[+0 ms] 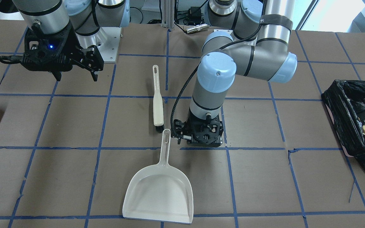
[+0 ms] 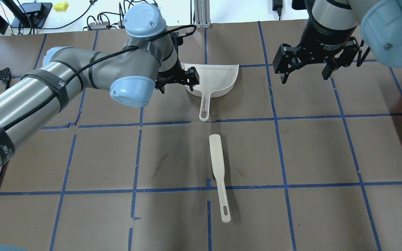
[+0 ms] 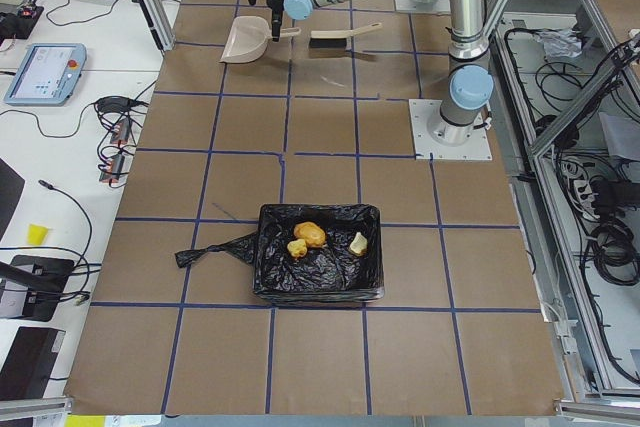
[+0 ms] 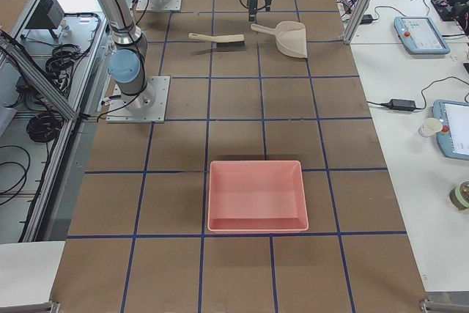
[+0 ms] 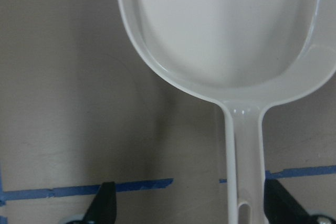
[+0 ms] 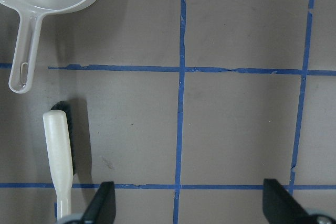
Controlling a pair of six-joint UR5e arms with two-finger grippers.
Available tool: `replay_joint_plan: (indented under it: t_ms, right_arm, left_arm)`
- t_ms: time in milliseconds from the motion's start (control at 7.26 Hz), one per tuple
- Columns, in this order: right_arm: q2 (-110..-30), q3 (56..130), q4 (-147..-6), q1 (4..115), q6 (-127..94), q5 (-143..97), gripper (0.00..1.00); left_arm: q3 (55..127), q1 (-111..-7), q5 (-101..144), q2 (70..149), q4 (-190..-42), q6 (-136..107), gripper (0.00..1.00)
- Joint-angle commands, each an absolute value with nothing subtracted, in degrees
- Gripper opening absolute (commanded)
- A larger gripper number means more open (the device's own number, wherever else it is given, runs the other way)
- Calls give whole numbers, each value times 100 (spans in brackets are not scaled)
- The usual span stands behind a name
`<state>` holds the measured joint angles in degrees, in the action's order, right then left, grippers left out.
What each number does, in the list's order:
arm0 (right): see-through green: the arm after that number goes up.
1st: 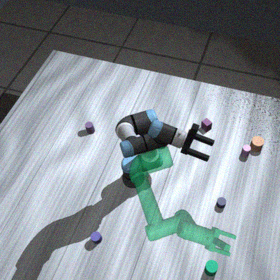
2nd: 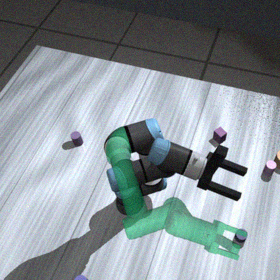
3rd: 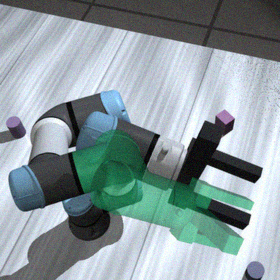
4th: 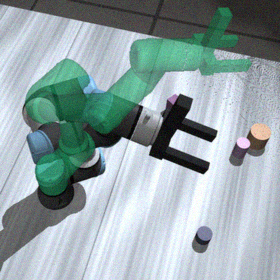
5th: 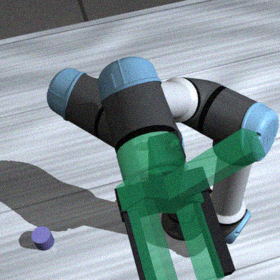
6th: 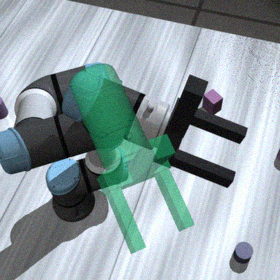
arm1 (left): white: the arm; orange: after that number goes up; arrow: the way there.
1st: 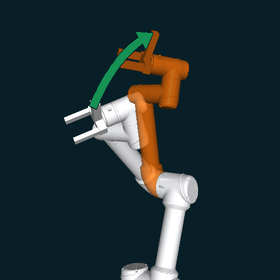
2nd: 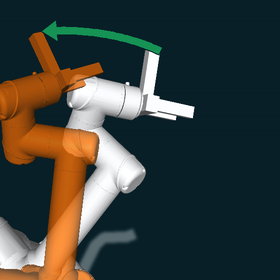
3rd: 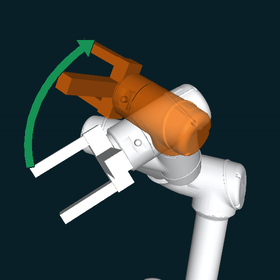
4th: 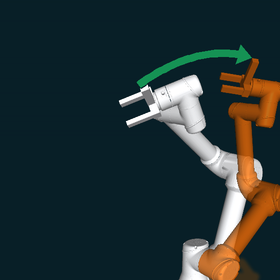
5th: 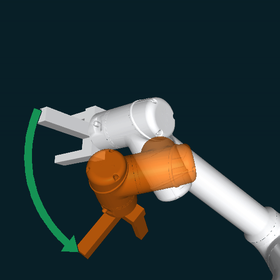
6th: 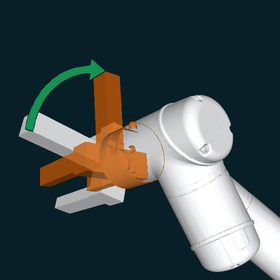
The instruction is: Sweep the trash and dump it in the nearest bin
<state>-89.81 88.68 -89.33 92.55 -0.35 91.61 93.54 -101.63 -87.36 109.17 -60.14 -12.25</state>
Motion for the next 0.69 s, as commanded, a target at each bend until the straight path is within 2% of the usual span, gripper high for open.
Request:
replay_joint_plan:
  t_ms: [0,276,551]
  right_arm:
    - [-8983,8868,-8947,9264,-26,9158,100]
    - [-9018,8859,-8947,9272,-35,9132,100]
    - [-9035,8859,-8947,9272,-35,9123,100]
  left_arm:
    - [9334,-9487,-8771,10120,-7132,-417,100]
    - [9247,-8906,-8798,9434,-8177,513,100]
    - [8704,-8640,-8998,9098,-9416,826,100]
